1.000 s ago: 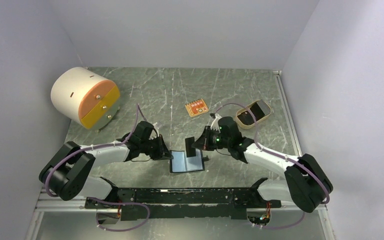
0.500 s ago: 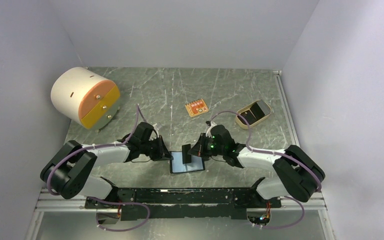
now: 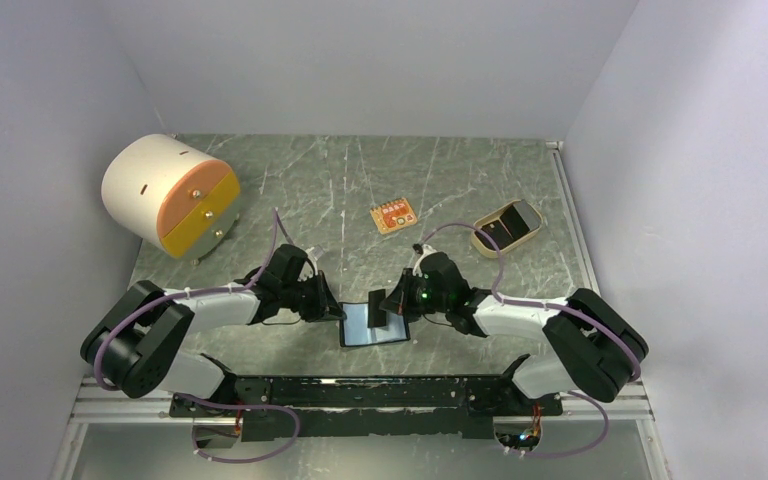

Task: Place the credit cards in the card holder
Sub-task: Insert the credit card into the card holder.

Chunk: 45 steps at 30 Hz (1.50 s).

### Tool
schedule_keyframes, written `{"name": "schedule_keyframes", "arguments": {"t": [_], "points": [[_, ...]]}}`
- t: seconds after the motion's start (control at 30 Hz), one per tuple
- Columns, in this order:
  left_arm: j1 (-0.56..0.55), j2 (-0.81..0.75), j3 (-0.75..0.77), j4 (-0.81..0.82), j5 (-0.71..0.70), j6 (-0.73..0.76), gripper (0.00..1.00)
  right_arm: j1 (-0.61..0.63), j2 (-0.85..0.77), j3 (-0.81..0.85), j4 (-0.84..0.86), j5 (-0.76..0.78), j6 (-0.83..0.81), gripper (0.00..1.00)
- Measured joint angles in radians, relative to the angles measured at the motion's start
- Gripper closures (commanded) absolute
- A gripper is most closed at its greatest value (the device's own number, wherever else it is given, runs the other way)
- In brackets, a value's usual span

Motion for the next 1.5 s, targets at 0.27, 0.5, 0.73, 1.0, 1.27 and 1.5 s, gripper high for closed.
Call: {"name": "schedule_keyframes", "arguments": {"t": [0.27,0.5,0.73,1.0,1.27,1.5], "points": [[0.0,0.0,0.0,0.0,0.0,0.0,0.91,0.009,-0.005,0.0,-0.001,0.011,-0.01,1.0],[0.0,0.001,0.0,0.0,0.0,0.0,0.91,0.011,0.004,-0.032,0.047,-0.029,0.0,1.0],[0.001,0.004,0.0,-0.002,-0.001,0.005,0.91,0.012,0.033,-0.055,0.128,-0.07,0.043,1.0],[0.002,0.006,0.0,-0.002,-0.001,0.005,0.91,0.017,0.062,-0.093,0.202,-0.099,0.099,1.0],[0.002,0.006,0.0,-0.007,-0.003,0.005,0.91,0.02,0.048,-0.095,0.176,-0.097,0.108,1.0],[0.002,0.006,0.0,-0.008,-0.004,0.007,0.91,0.024,0.019,-0.098,0.149,-0.071,0.118,1.0]]}}
